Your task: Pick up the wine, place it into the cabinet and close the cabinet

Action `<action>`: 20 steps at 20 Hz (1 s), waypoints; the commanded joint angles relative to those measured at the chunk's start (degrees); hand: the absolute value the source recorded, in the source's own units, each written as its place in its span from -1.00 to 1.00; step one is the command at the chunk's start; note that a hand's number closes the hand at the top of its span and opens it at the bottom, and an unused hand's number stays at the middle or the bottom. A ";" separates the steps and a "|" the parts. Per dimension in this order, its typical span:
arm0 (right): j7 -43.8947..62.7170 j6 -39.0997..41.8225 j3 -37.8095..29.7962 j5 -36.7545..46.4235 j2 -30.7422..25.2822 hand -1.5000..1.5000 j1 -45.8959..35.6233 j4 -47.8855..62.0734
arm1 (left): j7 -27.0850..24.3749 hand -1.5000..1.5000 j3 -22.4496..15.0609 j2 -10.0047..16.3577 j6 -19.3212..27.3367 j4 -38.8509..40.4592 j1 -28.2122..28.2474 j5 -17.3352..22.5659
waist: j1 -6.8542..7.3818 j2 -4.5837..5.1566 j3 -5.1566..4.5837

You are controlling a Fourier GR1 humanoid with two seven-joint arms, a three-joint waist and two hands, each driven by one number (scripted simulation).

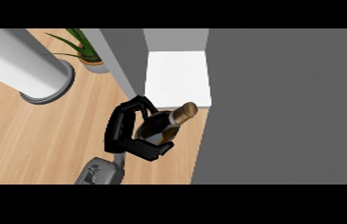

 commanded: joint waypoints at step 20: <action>-1.14 2.05 -1.39 -4.17 -2.45 -1.00 5.78 -11.04 | -4.67 1.00 -2.66 -0.07 7.38 30.01 -26.47 11.60 | -1.70 0.42 0.00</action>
